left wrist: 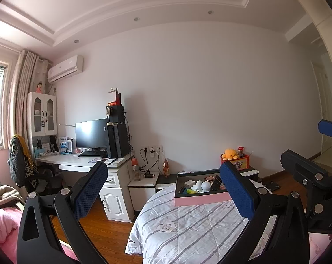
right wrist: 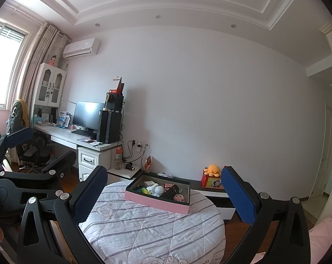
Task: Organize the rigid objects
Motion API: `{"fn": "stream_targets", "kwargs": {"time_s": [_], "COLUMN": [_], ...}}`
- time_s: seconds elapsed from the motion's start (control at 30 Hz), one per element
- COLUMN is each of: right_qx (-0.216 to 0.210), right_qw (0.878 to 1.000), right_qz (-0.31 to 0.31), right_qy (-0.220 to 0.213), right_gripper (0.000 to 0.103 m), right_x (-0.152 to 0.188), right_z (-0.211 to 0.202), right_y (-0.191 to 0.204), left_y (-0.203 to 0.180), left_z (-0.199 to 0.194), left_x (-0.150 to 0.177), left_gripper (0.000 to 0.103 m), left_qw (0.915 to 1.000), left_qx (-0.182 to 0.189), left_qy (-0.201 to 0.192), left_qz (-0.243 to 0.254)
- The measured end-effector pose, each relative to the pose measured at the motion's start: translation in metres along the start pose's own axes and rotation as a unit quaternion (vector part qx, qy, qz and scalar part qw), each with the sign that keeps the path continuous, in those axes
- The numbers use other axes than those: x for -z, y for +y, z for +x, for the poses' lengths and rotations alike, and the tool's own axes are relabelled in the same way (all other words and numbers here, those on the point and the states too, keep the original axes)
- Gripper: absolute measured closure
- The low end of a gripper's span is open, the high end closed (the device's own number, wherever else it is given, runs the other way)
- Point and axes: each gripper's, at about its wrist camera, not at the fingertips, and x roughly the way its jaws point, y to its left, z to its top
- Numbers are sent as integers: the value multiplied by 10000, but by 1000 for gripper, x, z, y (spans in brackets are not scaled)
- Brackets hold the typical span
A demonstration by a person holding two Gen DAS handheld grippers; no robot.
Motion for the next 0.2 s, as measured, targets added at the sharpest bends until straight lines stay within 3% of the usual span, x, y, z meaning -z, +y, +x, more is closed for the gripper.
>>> {"fn": "stream_targets", "kwargs": {"time_s": [0.2], "right_qx": [3], "right_qw": [10000], "right_qz": [-25], "right_qy": [11], "right_gripper": [0], "right_x": [0], "right_z": [1], "right_y": [0], "left_y": [0], "left_z": [0], "left_x": [0], "left_gripper": [0], "left_qw": [10000], "left_qx": [24], "left_qy": [27], "left_qz": [8]}}
